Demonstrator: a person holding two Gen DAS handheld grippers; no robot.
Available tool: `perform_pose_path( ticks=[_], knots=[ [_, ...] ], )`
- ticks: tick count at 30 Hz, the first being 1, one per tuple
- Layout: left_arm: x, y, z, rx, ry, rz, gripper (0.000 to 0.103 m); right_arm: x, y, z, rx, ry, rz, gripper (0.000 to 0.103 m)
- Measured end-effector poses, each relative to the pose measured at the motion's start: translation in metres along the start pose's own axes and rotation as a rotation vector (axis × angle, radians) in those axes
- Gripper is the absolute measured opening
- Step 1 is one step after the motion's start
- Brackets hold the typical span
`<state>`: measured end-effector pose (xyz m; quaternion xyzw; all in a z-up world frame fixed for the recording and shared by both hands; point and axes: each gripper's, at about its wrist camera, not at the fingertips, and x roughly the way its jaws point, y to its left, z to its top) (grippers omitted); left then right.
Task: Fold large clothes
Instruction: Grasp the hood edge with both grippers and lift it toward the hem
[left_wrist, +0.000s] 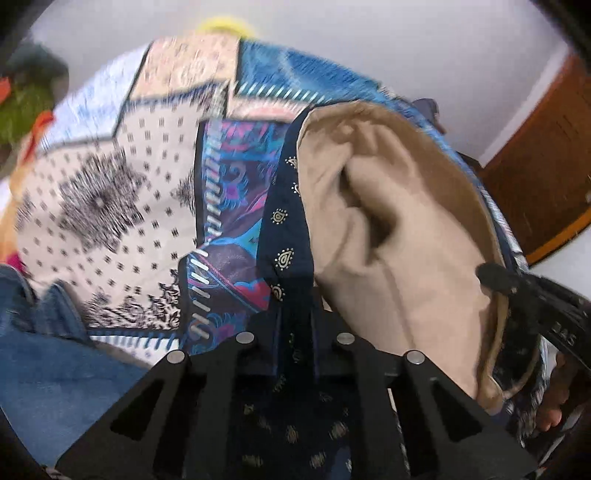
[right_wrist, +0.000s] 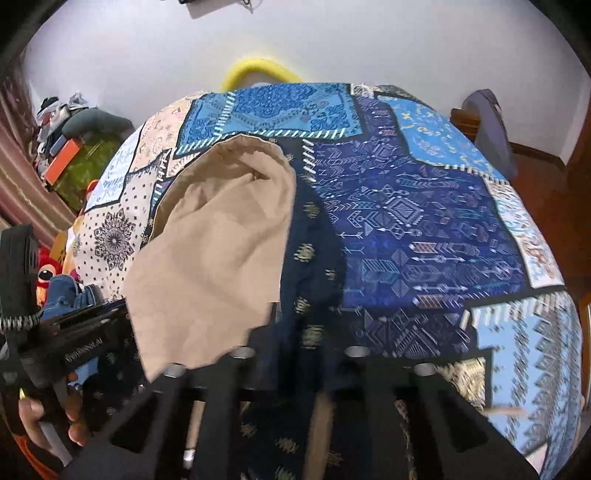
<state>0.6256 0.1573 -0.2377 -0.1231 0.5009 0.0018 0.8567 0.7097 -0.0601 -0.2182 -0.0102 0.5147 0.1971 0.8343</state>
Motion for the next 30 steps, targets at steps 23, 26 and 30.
perform_pose_path(
  ticks=[23, 26, 30],
  knots=[
    [-0.177, -0.034, -0.201, 0.273, -0.030, -0.023, 0.011, -0.216, 0.026, -0.203, -0.160, -0.093, 0.024, 0.008],
    [-0.160, -0.026, -0.224, 0.261, 0.008, 0.014, 0.011, -0.209, 0.025, -0.229, -0.204, -0.079, -0.035, 0.009],
    [-0.138, -0.013, -0.248, 0.224, 0.051, 0.035, 0.011, -0.195, 0.021, -0.251, -0.274, -0.051, -0.176, 0.009]
  ],
)
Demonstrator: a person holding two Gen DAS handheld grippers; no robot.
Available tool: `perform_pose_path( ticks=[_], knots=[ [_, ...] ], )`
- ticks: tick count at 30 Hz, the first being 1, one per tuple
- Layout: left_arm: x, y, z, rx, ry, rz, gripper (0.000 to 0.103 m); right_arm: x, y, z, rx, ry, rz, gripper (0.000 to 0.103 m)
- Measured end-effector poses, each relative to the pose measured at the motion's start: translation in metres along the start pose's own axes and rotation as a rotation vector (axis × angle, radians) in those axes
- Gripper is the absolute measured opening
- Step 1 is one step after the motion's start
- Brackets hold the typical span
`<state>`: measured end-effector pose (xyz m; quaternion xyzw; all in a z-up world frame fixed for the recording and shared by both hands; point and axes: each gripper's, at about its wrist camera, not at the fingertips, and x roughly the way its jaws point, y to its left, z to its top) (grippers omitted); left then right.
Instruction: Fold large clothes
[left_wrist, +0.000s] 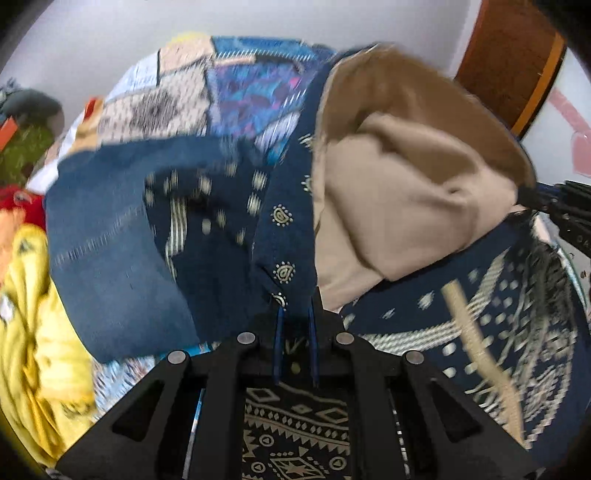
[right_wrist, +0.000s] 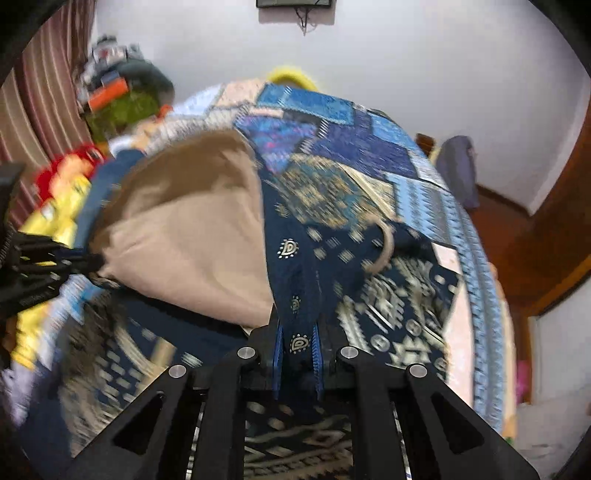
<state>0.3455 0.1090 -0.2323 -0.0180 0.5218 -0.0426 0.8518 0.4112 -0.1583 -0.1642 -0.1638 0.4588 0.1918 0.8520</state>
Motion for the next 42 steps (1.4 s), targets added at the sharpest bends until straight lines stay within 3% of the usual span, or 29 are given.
perform_pose_path(
  ticks=[3, 6, 7, 10, 11, 13, 17, 19, 25, 36, 39, 41, 42],
  knots=[
    [0.010, 0.005, -0.010, -0.029, 0.007, -0.003, 0.012, 0.011, -0.008, -0.015, -0.002, 0.050, -0.036, 0.009],
    [0.015, 0.009, -0.014, -0.055, 0.004, -0.008, 0.015, 0.017, -0.020, -0.024, 0.036, 0.077, 0.006, 0.011],
    [0.017, 0.010, -0.015, -0.059, 0.004, -0.004, 0.017, 0.016, -0.024, -0.027, 0.053, 0.077, 0.010, 0.019],
    [0.019, 0.011, -0.016, -0.075, 0.013, -0.007, 0.020, 0.008, -0.035, -0.031, 0.070, 0.037, -0.118, 0.085],
    [0.017, 0.011, -0.015, -0.073, 0.013, -0.005, 0.022, 0.004, -0.038, -0.033, 0.069, 0.014, -0.119, 0.087],
    [0.011, 0.010, -0.014, -0.063, 0.013, -0.011, 0.025, 0.000, -0.046, -0.037, 0.084, 0.028, -0.060, 0.087],
    [-0.005, 0.014, -0.009, -0.079, 0.017, -0.021, 0.047, -0.017, -0.050, -0.037, 0.100, 0.017, 0.005, 0.087],
    [-0.016, 0.017, -0.002, -0.082, 0.001, -0.028, 0.050, -0.025, -0.047, -0.031, 0.097, 0.002, 0.041, 0.087],
    [-0.041, 0.015, 0.038, -0.049, -0.080, -0.025, 0.057, -0.029, -0.028, 0.012, 0.100, -0.067, 0.135, 0.087],
    [-0.005, -0.008, 0.112, 0.037, -0.101, -0.031, 0.057, 0.027, 0.011, 0.086, 0.083, -0.070, 0.213, 0.087],
    [0.004, -0.016, 0.123, 0.061, -0.110, -0.037, 0.050, 0.041, 0.013, 0.094, 0.090, -0.065, 0.217, 0.074],
    [0.006, -0.022, 0.125, 0.084, -0.114, -0.041, 0.025, 0.051, 0.013, 0.098, 0.104, -0.048, 0.239, 0.048],
    [0.006, -0.025, 0.126, 0.097, -0.112, -0.046, 0.018, 0.054, 0.012, 0.099, 0.113, -0.044, 0.250, 0.041]
  ],
)
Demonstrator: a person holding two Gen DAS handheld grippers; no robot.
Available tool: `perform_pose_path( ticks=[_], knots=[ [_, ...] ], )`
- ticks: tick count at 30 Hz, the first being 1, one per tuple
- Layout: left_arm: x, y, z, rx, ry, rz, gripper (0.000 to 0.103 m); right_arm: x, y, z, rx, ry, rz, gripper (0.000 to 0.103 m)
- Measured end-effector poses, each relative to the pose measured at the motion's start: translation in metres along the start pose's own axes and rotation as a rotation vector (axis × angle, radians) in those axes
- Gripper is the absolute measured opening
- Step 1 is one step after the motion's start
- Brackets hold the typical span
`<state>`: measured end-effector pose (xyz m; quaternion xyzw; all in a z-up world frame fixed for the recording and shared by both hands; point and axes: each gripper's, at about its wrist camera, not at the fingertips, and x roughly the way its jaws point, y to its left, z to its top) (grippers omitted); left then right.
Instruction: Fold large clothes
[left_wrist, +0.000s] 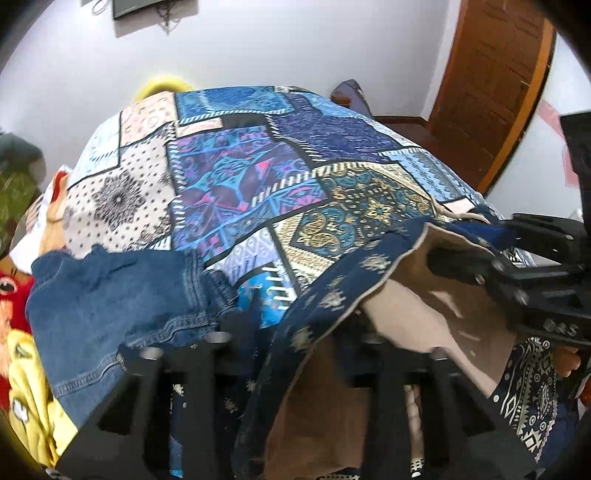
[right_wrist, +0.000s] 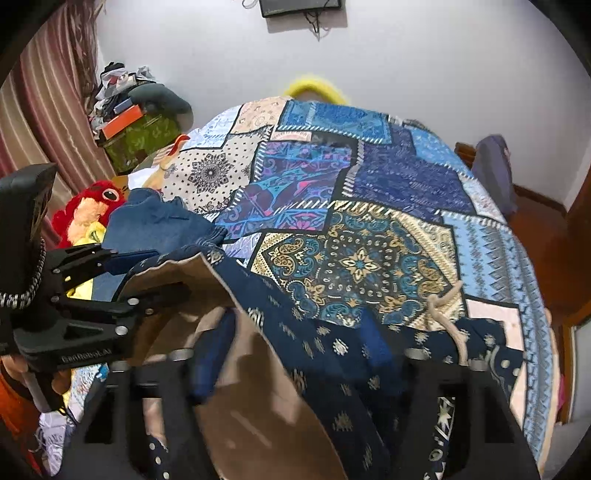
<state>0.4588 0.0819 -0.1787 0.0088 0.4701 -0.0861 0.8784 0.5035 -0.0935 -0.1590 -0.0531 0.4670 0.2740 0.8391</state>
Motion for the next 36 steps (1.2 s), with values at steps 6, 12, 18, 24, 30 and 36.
perform_pose_path(
  ticks=[6, 12, 18, 24, 30, 36],
  knots=[
    [-0.030, -0.019, -0.010, 0.042, -0.044, -0.062, 0.007, -0.016, 0.003, -0.007, -0.007, -0.045, 0.020, 0.011],
    [-0.086, -0.040, -0.040, 0.077, -0.082, -0.116, 0.008, -0.071, 0.022, -0.031, -0.041, -0.088, 0.050, 0.011],
    [-0.122, -0.058, -0.081, 0.079, -0.073, -0.136, 0.008, -0.123, 0.038, -0.075, -0.074, -0.096, 0.077, 0.011],
    [-0.136, -0.076, -0.128, 0.108, -0.020, -0.143, 0.009, -0.155, 0.045, -0.124, -0.071, -0.061, 0.095, 0.011],
    [-0.126, -0.087, -0.175, 0.102, 0.073, -0.160, 0.013, -0.158, 0.055, -0.169, -0.107, 0.022, 0.083, 0.011],
    [-0.100, -0.083, -0.217, 0.056, 0.177, -0.143, 0.017, -0.155, 0.064, -0.207, -0.179, 0.105, 0.052, 0.011]
  ],
)
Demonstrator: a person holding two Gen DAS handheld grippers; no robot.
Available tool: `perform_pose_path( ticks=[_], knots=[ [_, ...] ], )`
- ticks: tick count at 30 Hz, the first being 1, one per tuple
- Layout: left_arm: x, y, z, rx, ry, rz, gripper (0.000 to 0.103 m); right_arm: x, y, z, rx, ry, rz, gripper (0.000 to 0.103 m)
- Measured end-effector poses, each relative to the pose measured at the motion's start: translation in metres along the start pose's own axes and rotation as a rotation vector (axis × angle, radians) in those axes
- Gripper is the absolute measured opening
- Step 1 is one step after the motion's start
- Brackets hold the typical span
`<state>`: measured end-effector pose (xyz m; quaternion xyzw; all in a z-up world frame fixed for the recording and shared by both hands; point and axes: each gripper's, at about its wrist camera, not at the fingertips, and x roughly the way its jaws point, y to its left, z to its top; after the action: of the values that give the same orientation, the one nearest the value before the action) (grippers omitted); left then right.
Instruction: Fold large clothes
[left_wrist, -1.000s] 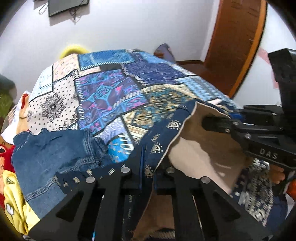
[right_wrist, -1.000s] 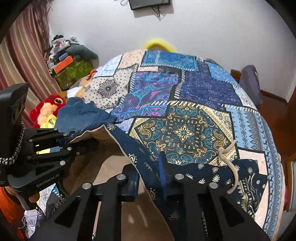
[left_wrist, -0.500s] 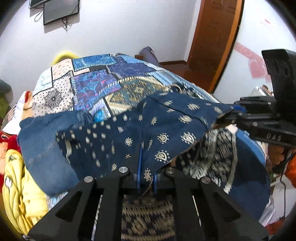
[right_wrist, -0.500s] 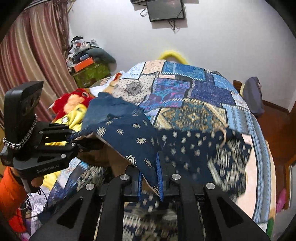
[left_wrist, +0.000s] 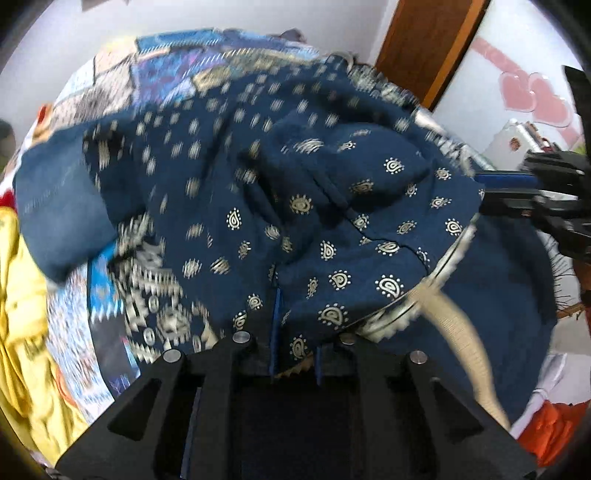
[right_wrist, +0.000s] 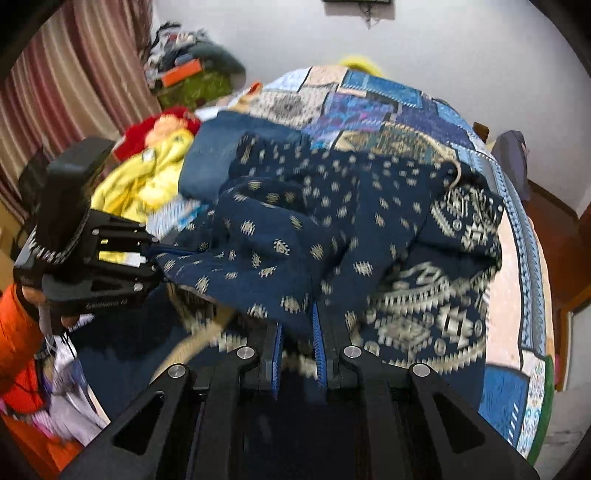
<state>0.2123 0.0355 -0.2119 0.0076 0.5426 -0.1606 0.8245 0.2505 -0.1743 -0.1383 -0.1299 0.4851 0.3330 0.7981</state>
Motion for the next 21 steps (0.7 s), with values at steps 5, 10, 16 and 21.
perform_pose_path(
  ticks=[5, 10, 16, 21],
  knots=[
    [-0.003, 0.013, -0.014, -0.070, -0.002, -0.040, 0.024, 0.005, -0.012, -0.028, 0.028, 0.057, -0.028, 0.011],
    [-0.022, 0.025, -0.024, -0.107, -0.009, -0.046, 0.032, -0.005, -0.050, -0.034, 0.157, 0.034, -0.011, 0.011],
    [-0.049, 0.047, -0.028, -0.168, -0.067, 0.034, 0.065, -0.009, -0.079, -0.011, 0.245, -0.009, -0.015, 0.011],
    [-0.059, 0.079, -0.031, -0.248, -0.099, 0.106, 0.065, 0.033, -0.080, -0.006, 0.181, 0.116, -0.150, 0.011]
  ],
)
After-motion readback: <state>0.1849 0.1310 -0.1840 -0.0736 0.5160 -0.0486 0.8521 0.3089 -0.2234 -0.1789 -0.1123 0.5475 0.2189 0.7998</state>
